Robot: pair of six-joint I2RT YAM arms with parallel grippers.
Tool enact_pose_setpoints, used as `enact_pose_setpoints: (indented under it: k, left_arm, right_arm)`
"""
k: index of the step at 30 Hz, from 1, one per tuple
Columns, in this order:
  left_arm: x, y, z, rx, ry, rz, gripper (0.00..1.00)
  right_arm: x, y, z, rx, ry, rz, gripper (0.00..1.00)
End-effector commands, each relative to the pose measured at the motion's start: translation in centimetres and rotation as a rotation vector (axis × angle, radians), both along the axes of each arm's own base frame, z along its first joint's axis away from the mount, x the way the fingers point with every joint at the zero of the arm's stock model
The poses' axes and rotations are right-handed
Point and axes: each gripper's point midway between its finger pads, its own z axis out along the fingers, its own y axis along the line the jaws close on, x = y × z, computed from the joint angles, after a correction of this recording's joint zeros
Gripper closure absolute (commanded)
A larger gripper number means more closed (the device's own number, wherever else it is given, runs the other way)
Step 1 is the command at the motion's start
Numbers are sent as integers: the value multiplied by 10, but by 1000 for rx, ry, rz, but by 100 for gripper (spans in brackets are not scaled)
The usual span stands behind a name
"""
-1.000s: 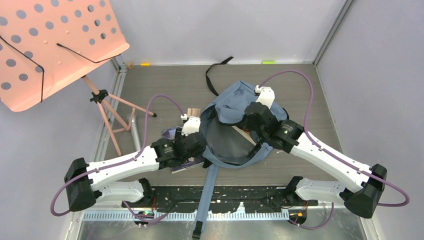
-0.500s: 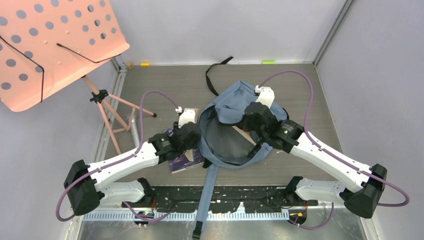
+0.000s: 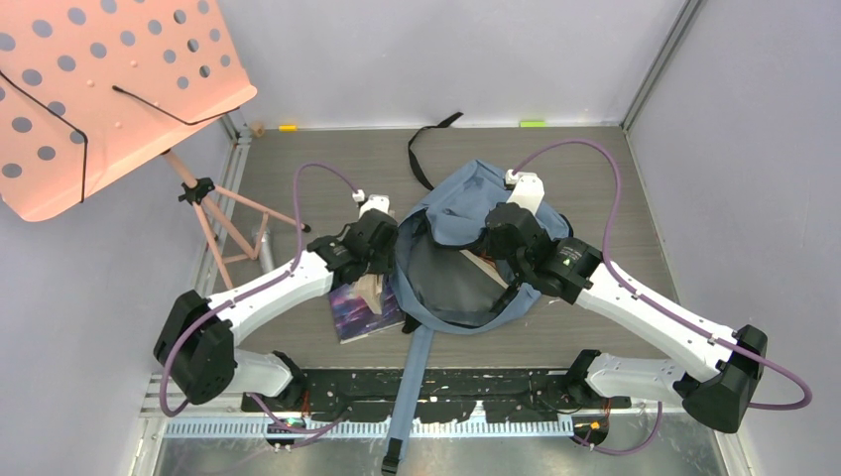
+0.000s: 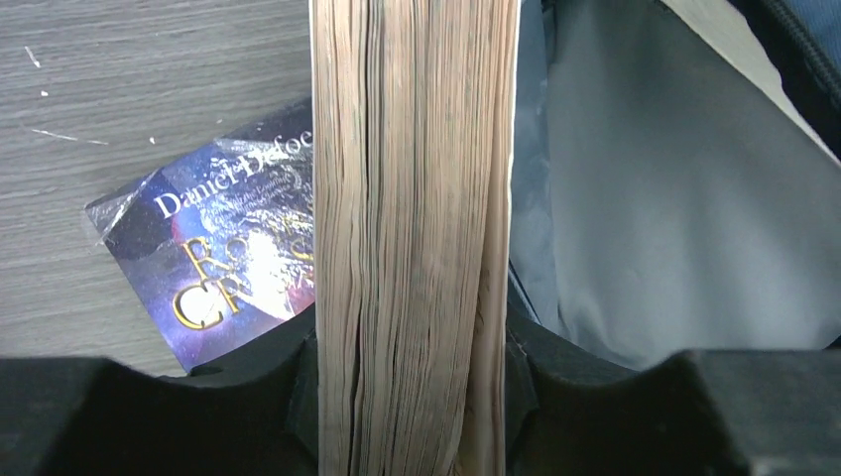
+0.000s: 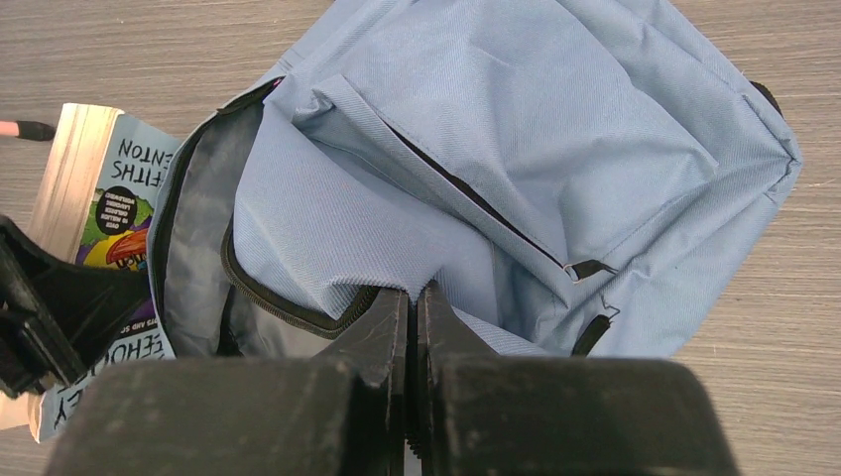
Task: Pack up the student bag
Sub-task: Adjust the book at the center of the board, then place the book in the student bag.
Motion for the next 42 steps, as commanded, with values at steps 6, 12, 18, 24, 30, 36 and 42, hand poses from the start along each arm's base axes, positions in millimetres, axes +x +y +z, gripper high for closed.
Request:
enact_pose_setpoints:
  k: [6, 12, 18, 24, 30, 36, 42]
  left_arm:
    - [21, -8, 14, -79, 4, -6, 79]
    - [13, -10, 40, -162, -33, -15, 95]
    - [-1, -9, 75, -257, -82, -41, 100]
    - [-29, -16, 122, -424, -124, -123, 100]
    - [-75, -58, 139, -669, 40, -321, 100]
    - [-95, -94, 134, -864, 136, -395, 100]
    - [-97, -127, 108, -868, 220, -386, 100]
  right_arm:
    - [7, -1, 20, 53, -64, -32, 100]
    - [7, -2, 24, 55, -71, -33, 100]
    - [7, -4, 31, 49, -81, -32, 100]
    - [6, -5, 48, 62, -106, -22, 100]
    - [7, -9, 78, 70, -158, -17, 100]
    - [6, -10, 110, 109, -213, -3, 100]
    - [5, -11, 114, 117, -225, -7, 100]
